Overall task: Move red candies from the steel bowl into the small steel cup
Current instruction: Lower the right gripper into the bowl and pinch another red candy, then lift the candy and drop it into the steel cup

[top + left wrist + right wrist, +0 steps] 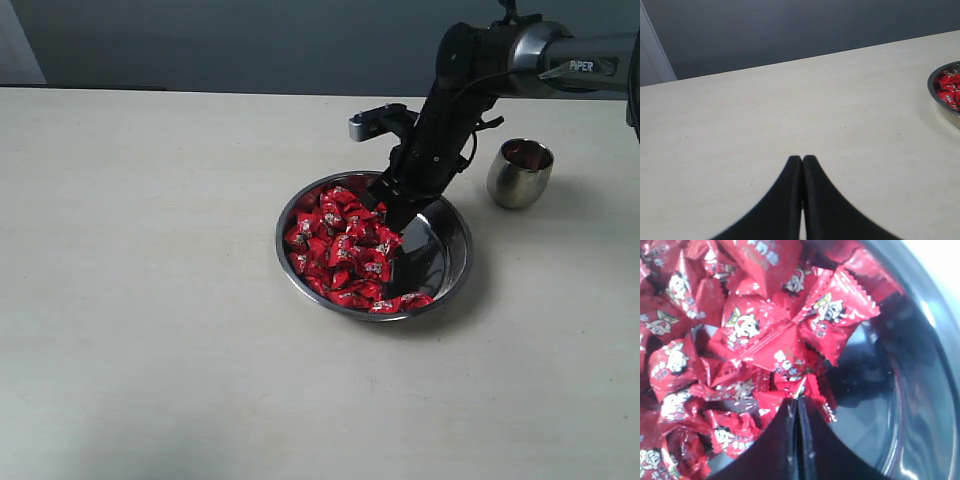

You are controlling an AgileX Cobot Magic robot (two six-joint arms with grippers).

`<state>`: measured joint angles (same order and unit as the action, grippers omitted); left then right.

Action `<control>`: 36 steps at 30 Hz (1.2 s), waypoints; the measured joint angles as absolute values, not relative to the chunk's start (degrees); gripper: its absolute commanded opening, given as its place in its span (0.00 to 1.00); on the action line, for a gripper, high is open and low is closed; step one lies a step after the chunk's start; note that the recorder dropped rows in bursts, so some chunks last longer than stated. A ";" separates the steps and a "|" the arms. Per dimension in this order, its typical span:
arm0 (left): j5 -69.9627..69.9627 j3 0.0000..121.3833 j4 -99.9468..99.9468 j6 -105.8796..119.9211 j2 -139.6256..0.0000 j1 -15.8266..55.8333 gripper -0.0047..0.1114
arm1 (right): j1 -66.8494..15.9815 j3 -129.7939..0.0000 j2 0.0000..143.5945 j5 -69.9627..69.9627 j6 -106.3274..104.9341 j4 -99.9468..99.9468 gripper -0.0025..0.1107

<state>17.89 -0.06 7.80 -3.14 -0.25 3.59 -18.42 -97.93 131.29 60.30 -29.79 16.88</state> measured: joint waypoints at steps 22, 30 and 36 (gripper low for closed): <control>17.89 -0.06 7.80 -3.14 -0.25 3.59 0.04 | -12.01 -97.82 118.08 58.47 -23.71 9.05 0.02; 17.89 -0.06 7.80 -3.14 -0.25 3.59 0.04 | -3.56 -97.82 117.98 55.73 -22.01 8.44 0.02; 17.89 -0.06 7.80 -3.14 -0.25 3.59 0.04 | -0.91 -97.82 118.78 54.71 -21.26 8.36 0.02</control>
